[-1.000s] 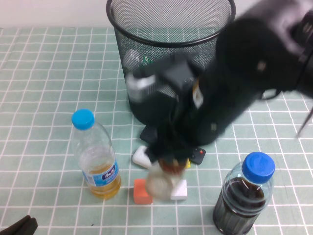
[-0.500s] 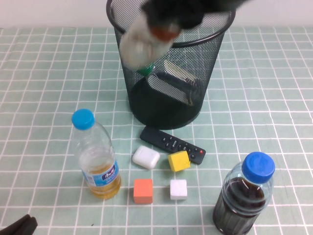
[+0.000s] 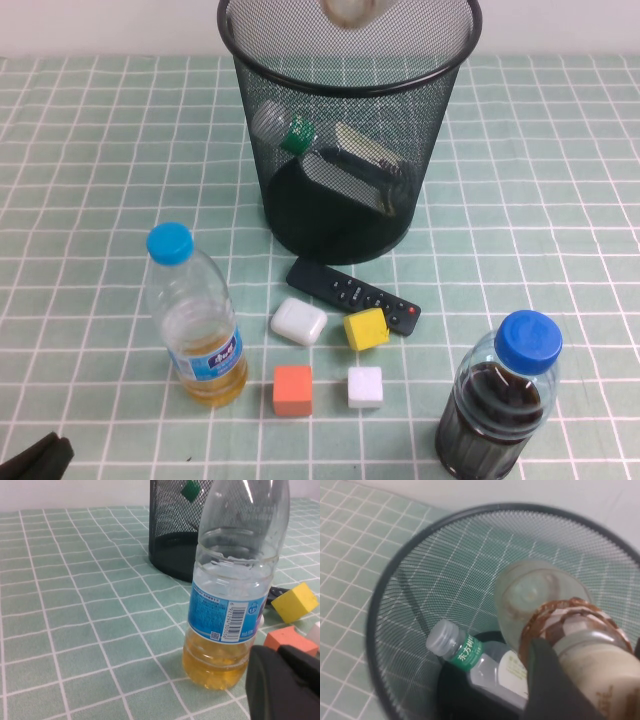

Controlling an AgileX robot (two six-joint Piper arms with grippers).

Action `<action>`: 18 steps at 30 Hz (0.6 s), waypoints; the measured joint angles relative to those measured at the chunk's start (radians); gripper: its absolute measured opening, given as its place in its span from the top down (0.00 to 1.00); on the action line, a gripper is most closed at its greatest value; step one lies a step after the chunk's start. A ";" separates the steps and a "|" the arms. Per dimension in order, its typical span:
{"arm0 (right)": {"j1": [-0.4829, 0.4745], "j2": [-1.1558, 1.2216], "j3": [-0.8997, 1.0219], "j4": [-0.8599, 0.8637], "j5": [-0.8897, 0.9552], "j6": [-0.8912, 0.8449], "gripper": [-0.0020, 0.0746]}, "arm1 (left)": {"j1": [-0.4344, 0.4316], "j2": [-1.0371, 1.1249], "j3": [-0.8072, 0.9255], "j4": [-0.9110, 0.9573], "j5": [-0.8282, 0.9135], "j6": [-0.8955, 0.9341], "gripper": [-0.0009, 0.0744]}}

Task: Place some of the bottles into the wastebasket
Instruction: Place the bottle in the trash can

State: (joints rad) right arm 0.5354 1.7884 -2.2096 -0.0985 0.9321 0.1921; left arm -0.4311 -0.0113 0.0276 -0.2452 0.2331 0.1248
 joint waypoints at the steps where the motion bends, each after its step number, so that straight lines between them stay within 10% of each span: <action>1: -0.022 0.019 0.000 0.052 -0.003 -0.017 0.98 | 0.000 0.000 0.000 0.000 0.000 0.000 0.99; 12: -0.080 0.147 0.000 0.188 0.002 -0.090 0.95 | 0.000 0.000 0.000 0.000 0.000 0.000 0.99; 18: -0.086 0.184 0.000 0.182 0.004 -0.116 0.46 | 0.000 0.000 0.000 0.000 0.000 0.000 0.99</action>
State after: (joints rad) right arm 0.4498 1.9723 -2.2096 0.0832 0.9357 0.0758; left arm -0.4311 -0.0113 0.0276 -0.2452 0.2331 0.1248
